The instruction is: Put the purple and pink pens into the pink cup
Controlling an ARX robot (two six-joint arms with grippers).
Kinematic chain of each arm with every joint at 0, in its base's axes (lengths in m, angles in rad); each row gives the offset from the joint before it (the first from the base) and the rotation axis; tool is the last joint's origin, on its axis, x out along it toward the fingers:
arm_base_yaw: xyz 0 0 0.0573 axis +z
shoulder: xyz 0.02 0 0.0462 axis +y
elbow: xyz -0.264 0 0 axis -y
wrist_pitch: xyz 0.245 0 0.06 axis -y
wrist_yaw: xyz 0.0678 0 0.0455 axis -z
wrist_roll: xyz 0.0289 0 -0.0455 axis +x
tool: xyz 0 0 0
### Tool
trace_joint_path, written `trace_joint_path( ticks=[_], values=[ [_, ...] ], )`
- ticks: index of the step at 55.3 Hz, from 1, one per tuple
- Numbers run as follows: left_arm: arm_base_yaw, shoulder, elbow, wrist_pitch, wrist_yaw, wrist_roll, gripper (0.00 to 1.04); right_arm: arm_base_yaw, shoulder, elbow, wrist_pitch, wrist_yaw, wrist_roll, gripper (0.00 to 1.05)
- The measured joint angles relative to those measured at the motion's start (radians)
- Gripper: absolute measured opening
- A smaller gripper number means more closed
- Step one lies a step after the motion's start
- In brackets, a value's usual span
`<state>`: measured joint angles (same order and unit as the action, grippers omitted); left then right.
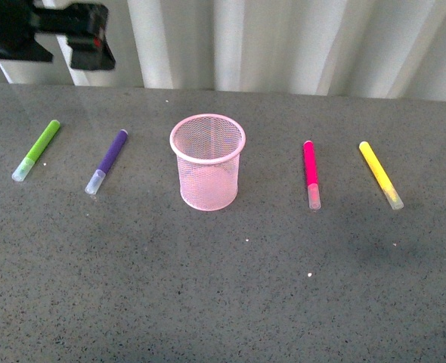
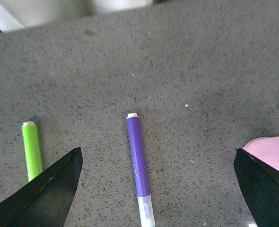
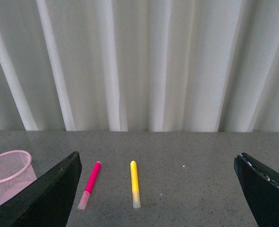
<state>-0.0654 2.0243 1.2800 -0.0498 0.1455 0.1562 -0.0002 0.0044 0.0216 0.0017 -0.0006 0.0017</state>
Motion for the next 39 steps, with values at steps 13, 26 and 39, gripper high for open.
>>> trace_joint_path(
  ticks=[13, 26, 39],
  values=[
    [-0.003, 0.163, 0.092, 0.001, -0.021, 0.031, 0.98, 0.000, 0.000, 0.000, 0.000, 0.000, 0.000, 0.98],
    [0.000, 0.240, 0.197, -0.079, -0.021, 0.048, 0.98, 0.000, 0.000, 0.000, 0.000, 0.000, 0.000, 0.98],
    [-0.008, 0.322, 0.278, -0.138, -0.059, 0.105, 0.98, 0.000, 0.000, 0.000, 0.000, 0.000, 0.000, 0.98]
  ],
)
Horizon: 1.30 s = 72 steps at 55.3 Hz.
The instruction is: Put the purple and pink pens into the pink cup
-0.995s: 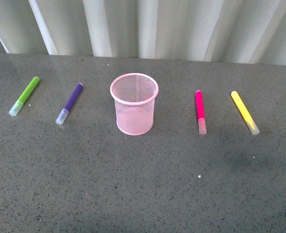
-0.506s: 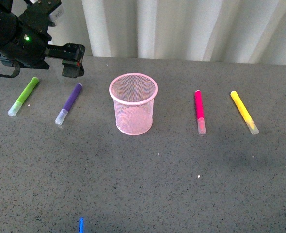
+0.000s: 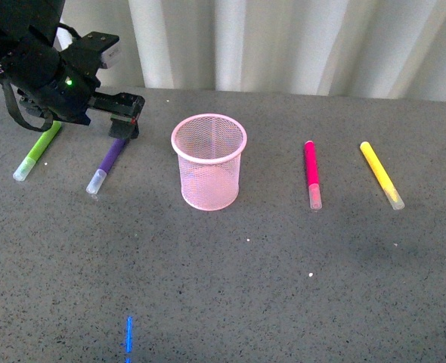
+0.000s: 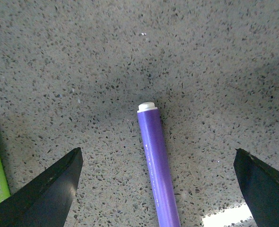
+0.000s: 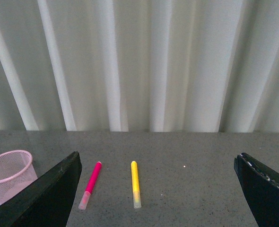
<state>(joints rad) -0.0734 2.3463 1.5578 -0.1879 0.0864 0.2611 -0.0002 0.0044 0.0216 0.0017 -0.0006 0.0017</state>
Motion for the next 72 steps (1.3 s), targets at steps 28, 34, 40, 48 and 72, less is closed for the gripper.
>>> trace_joint_path(
  ticks=[28, 34, 40, 48, 72],
  values=[
    [-0.024, 0.077, 0.083, -0.030, -0.016, 0.024, 0.98, 0.000, 0.000, 0.000, 0.000, 0.000, 0.000, 0.98],
    [-0.025, 0.081, 0.080, -0.029, -0.016, 0.023, 0.98, 0.000, 0.000, 0.000, 0.000, 0.000, 0.000, 0.98],
    [-0.027, 0.082, 0.070, -0.020, -0.025, 0.026, 0.96, 0.000, 0.000, 0.000, 0.000, 0.000, 0.000, 0.98],
    [-0.028, 0.084, 0.060, -0.012, -0.027, 0.026, 0.76, 0.000, 0.000, 0.000, 0.000, 0.000, 0.000, 0.98],
    [-0.037, 0.092, 0.019, 0.043, -0.018, 0.012, 0.18, 0.000, 0.000, 0.000, 0.000, 0.000, 0.000, 0.98]
  ],
)
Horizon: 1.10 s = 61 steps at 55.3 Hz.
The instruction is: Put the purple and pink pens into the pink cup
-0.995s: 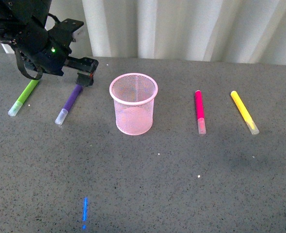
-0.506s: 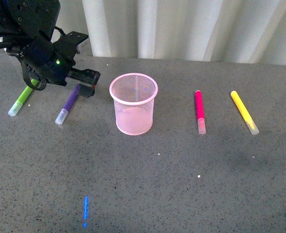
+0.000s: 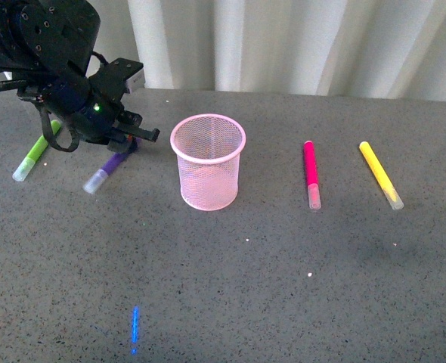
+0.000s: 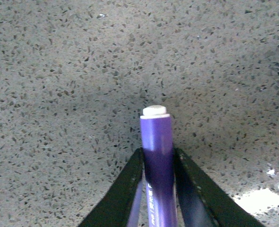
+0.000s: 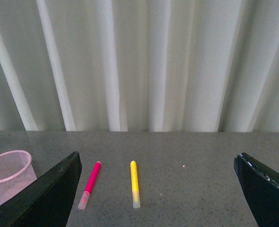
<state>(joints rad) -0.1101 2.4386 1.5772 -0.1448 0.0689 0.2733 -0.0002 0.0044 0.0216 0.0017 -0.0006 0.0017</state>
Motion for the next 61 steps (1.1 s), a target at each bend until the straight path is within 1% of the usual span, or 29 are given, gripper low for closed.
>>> trace_joint_path(
  ticks=[2, 4, 12, 24, 30, 42, 48, 52, 57, 61],
  values=[
    [-0.002, 0.000, -0.002, 0.004, 0.000, -0.005, 0.14, 0.000, 0.000, 0.000, 0.000, 0.000, 0.000, 0.98],
    [-0.003, 0.000, -0.002, 0.008, -0.002, -0.011, 0.13, 0.000, 0.000, 0.000, 0.000, 0.000, 0.000, 0.98],
    [-0.005, 0.000, -0.003, 0.022, 0.001, -0.033, 0.13, 0.000, 0.000, 0.000, 0.000, 0.000, 0.000, 0.98],
    [-0.003, -0.019, -0.053, 0.104, 0.000, -0.069, 0.13, 0.000, 0.000, 0.000, 0.000, 0.000, 0.000, 0.98],
    [0.006, -0.047, -0.097, 0.161, -0.025, -0.056, 0.13, 0.000, 0.000, 0.000, 0.000, 0.000, 0.000, 0.98],
    [0.080, -0.193, -0.183, 0.248, 0.003, -0.053, 0.13, 0.000, 0.000, 0.000, 0.000, 0.000, 0.000, 0.98],
    [0.132, -0.312, -0.231, 0.312, 0.018, -0.092, 0.13, 0.000, 0.000, 0.000, 0.000, 0.000, 0.000, 0.98],
    [0.169, -0.440, -0.304, 0.415, 0.022, -0.153, 0.13, 0.000, 0.000, 0.000, 0.000, 0.000, 0.000, 0.98],
    [0.177, -0.533, -0.374, 0.502, 0.029, -0.228, 0.13, 0.000, 0.000, 0.000, 0.000, 0.000, 0.000, 0.98],
    [0.164, -0.615, -0.449, 0.594, 0.024, -0.304, 0.13, 0.000, 0.000, 0.000, 0.000, 0.000, 0.000, 0.98]
  ],
)
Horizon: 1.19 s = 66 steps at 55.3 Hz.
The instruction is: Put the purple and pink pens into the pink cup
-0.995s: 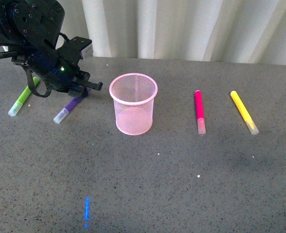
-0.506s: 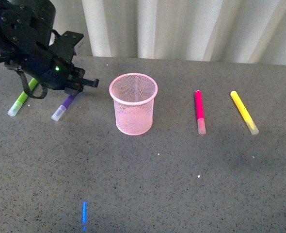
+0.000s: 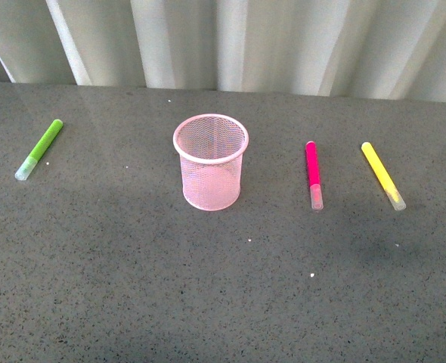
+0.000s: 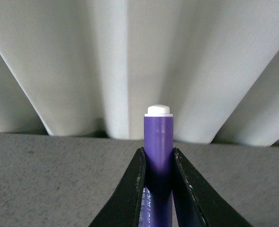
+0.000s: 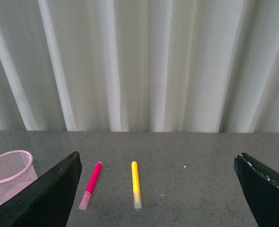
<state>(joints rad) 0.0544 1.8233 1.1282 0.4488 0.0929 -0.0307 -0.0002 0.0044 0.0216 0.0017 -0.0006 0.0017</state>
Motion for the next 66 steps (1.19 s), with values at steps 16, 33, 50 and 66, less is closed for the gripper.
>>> trace_joint_path(
  ticks=[16, 33, 50, 66],
  values=[
    [-0.191, -0.194, -0.285, 0.339, -0.085, -0.246, 0.13, 0.000, 0.000, 0.000, 0.000, 0.000, 0.000, 0.98],
    [-0.412, -0.096, -0.431, 0.653, -0.225, -0.487, 0.13, 0.000, 0.000, 0.000, 0.000, 0.000, 0.000, 0.98],
    [-0.452, 0.171, -0.429, 0.940, -0.299, -0.553, 0.13, 0.000, 0.000, 0.000, 0.000, 0.000, 0.000, 0.98],
    [-0.455, 0.241, -0.413, 0.945, -0.299, -0.562, 0.13, 0.000, 0.000, 0.000, 0.000, 0.000, 0.000, 0.98]
  ],
)
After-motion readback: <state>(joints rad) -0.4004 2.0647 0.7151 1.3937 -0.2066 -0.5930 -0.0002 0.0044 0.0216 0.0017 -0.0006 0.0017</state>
